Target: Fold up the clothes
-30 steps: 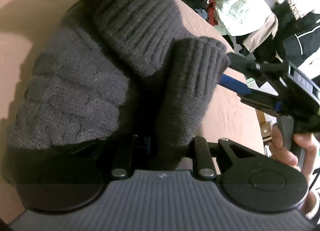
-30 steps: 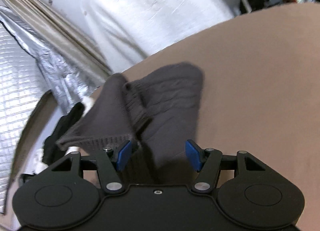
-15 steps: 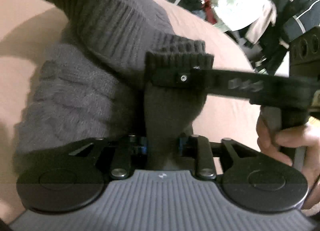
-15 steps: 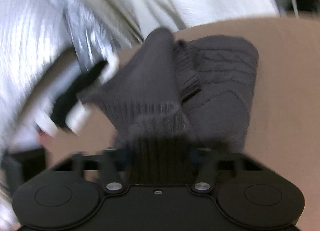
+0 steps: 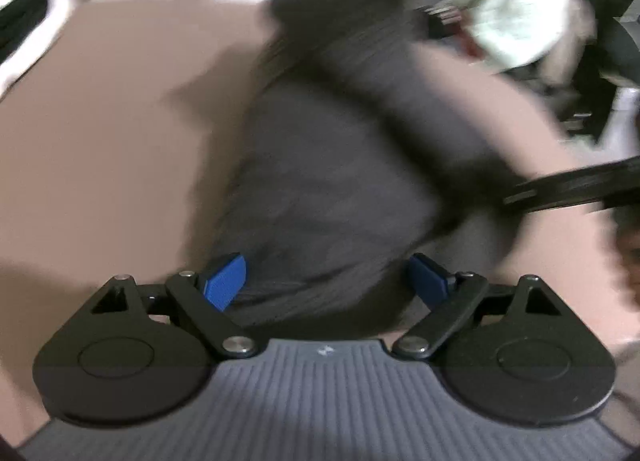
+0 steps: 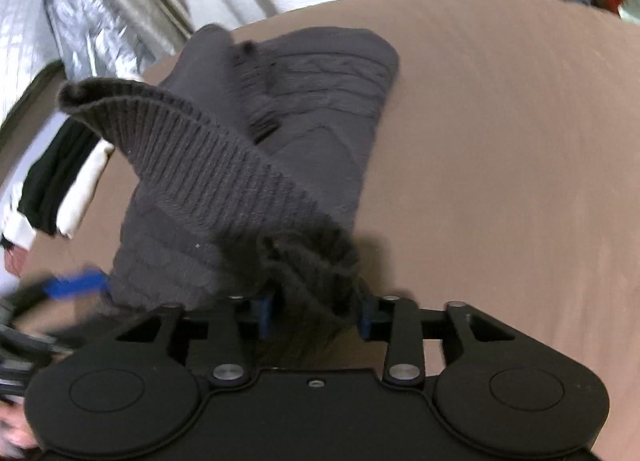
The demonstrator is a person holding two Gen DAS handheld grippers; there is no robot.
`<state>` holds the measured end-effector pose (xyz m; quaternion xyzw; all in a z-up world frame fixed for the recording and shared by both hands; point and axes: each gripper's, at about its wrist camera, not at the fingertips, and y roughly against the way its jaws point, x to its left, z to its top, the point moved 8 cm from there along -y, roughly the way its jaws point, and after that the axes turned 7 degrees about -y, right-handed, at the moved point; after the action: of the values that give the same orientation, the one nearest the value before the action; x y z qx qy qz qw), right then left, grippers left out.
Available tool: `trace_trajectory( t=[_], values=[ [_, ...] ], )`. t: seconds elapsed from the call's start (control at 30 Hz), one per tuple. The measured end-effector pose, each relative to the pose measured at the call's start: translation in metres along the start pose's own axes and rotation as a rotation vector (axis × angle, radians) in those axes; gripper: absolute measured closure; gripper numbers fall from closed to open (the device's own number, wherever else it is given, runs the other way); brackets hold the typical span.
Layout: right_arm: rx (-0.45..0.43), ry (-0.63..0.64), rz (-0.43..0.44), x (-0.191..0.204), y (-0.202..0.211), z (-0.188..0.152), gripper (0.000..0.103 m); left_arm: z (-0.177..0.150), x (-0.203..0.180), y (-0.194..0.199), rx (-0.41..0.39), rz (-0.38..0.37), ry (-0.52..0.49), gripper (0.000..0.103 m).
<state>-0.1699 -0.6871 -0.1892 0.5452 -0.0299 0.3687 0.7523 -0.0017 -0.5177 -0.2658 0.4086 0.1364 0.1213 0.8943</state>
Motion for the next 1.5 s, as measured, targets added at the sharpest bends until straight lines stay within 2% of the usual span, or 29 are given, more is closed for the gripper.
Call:
trace_trajectory(
  t=[0.03, 0.1, 0.13, 0.2, 0.33, 0.47, 0.57, 0.6, 0.63, 0.67, 0.77, 0.9, 0.97, 1.1, 1.2, 1.3, 1.37, 1.5],
  values=[
    [0.002, -0.01, -0.021, -0.005, 0.001, -0.002, 0.035, -0.008, 0.007, -0.005, 0.015, 0.027, 0.023, 0.0],
    [0.001, -0.034, -0.068, -0.014, 0.006, -0.008, 0.033, -0.016, 0.015, -0.004, 0.026, -0.041, 0.09, 0.0],
    [-0.006, -0.041, -0.069, -0.014, 0.01, -0.012, 0.033, -0.015, 0.018, -0.002, 0.023, -0.049, 0.095, 0.0],
    [-0.025, -0.049, 0.005, -0.012, 0.017, -0.015, 0.033, -0.011, 0.02, 0.004, -0.001, -0.039, 0.065, 0.0],
    [-0.056, -0.163, 0.239, -0.012, 0.022, -0.001, 0.033, 0.0, 0.005, 0.019, -0.069, -0.036, 0.003, 0.003],
    [-0.038, -0.261, 0.343, -0.024, 0.011, 0.013, 0.032, 0.012, 0.013, 0.047, -0.166, -0.052, -0.014, 0.004],
    [-0.025, -0.267, 0.366, -0.025, 0.007, 0.017, 0.032, 0.024, 0.019, 0.058, -0.227, -0.116, 0.01, 0.004],
    [-0.033, -0.204, 0.348, -0.017, 0.008, 0.016, 0.061, 0.028, 0.016, 0.057, -0.234, -0.133, 0.014, 0.004],
    [-0.036, -0.117, 0.286, -0.009, 0.006, 0.014, 0.082, 0.029, 0.015, 0.057, -0.238, -0.135, 0.009, 0.004],
    [-0.042, -0.048, 0.221, -0.001, 0.006, 0.01, 0.082, 0.029, 0.013, 0.057, -0.242, -0.121, -0.007, 0.004],
    [-0.105, 0.111, 0.259, 0.038, 0.013, 0.001, 0.082, 0.033, 0.005, 0.057, -0.271, -0.1, -0.04, 0.004],
    [-0.253, 0.222, 0.5, 0.077, 0.055, 0.009, 0.082, 0.032, 0.005, 0.066, -0.33, -0.186, 0.031, 0.004],
    [-0.242, 0.133, 0.433, 0.059, 0.049, 0.017, 0.082, 0.03, 0.0, 0.059, -0.329, -0.207, 0.045, 0.004],
    [-0.062, -0.092, 0.146, -0.005, -0.001, 0.011, 0.08, 0.021, -0.017, 0.036, -0.249, -0.174, -0.036, 0.004],
    [-0.046, -0.174, 0.168, -0.012, -0.003, 0.014, 0.078, 0.017, -0.021, 0.031, -0.223, -0.122, -0.082, 0.004],
    [-0.117, -0.15, 0.122, -0.008, 0.008, 0.019, 0.073, 0.015, -0.016, 0.032, -0.195, -0.053, -0.093, 0.004],
    [-0.158, -0.11, 0.113, -0.004, 0.015, 0.019, 0.071, 0.017, -0.008, 0.036, -0.21, -0.033, -0.074, 0.004],
    [-0.182, -0.009, 0.326, 0.03, 0.038, 0.011, 0.071, 0.027, 0.011, 0.055, -0.318, -0.062, 0.014, 0.004]
  ],
)
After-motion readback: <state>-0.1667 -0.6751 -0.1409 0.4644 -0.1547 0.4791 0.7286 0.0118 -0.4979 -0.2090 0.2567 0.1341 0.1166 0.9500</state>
